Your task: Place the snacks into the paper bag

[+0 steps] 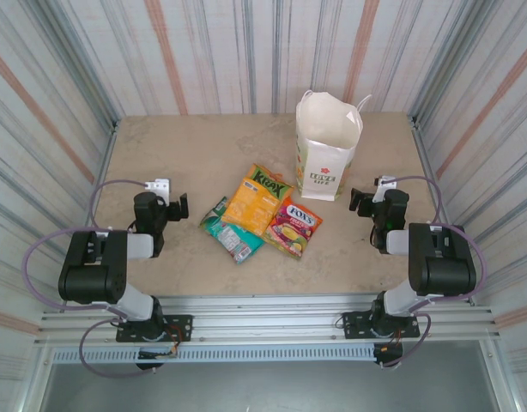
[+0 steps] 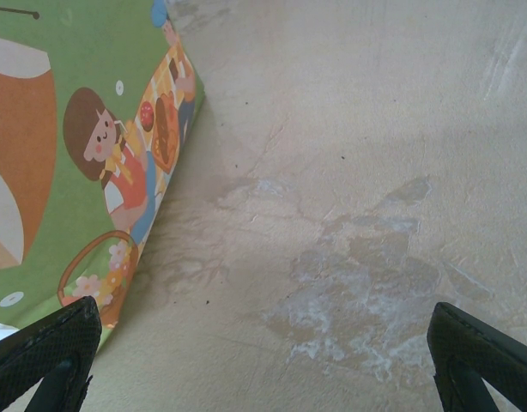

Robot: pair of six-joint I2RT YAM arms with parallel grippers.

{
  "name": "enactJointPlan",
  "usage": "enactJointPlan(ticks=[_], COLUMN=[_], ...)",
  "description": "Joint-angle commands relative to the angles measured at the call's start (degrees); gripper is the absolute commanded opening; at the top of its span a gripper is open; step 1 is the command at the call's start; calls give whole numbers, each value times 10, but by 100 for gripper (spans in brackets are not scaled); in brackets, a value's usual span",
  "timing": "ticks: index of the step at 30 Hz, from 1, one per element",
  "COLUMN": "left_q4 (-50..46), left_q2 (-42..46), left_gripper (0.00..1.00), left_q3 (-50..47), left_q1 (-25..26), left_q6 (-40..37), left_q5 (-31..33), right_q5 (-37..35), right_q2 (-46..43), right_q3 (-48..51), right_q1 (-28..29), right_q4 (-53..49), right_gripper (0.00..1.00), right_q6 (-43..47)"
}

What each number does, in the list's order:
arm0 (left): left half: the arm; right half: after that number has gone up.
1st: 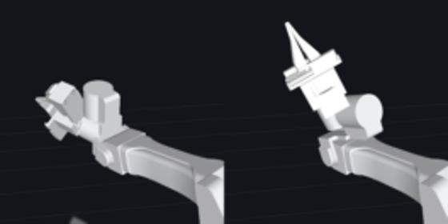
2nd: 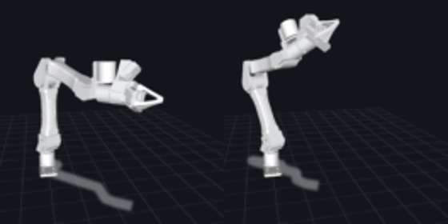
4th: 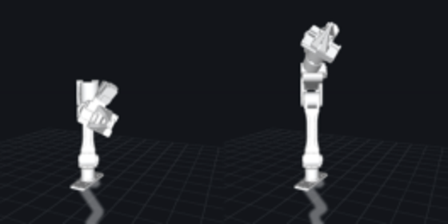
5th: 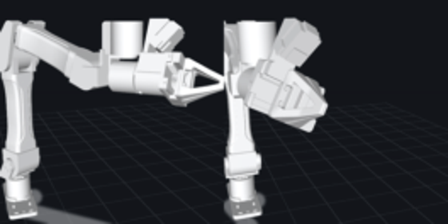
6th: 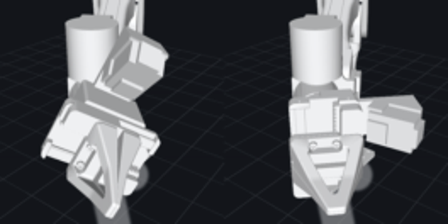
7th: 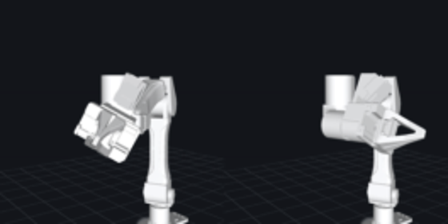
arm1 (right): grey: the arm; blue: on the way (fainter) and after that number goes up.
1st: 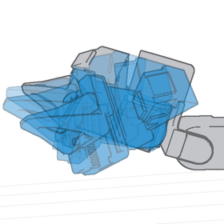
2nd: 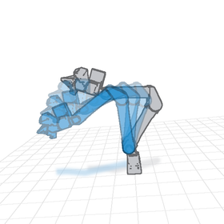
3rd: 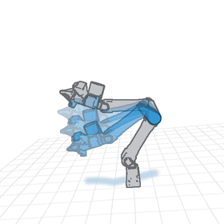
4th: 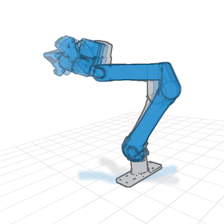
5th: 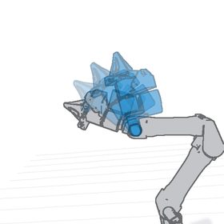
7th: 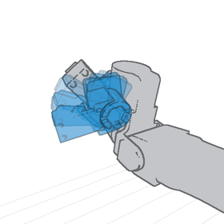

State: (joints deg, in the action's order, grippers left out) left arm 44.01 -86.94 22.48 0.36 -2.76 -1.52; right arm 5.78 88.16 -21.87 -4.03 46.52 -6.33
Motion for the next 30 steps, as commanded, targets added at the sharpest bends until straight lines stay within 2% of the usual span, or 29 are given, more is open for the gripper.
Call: enactJointPlan(ticks=[1, 9, 12, 16, 19, 22, 26, 30], left_q4=[13, 12, -53, -178, -285, -405, -526, -597], left_q2=[6, 9, 40, 111, 160, 182, 176, 149], left_gripper=[99, 99, 99, 98, 93, 87, 82, 75], left_q3=[8, 10, 34, 77, 125, 191, 269, 321], left_q1=[-1, 7, 25, 40, 47, 66, 116, 155], left_q6=[1, -4, -11, -17, 17, 50, 65, 109], left_q5=[-1, 9, 50, 62, 34, -16, -99, -158], right_q5=[-9, -7, -37, -47, -30, 32, 107, 168], right_q2=[2, 2, -7, -92, -170, -240, -306, -352], right_q3=[-10, -9, -16, -66, -102, -122, -157, -163], right_q1=[3, 2, 4, 1, 0, 0, 5, 30], right_q4=[7, 8, -9, -173, -305, -395, -514, -571], right_gripper=[99, 99, 99, 99, 99, 99, 99, 99], right_q6=[14, 13, 6, -13, -38, -50, -97, -141])
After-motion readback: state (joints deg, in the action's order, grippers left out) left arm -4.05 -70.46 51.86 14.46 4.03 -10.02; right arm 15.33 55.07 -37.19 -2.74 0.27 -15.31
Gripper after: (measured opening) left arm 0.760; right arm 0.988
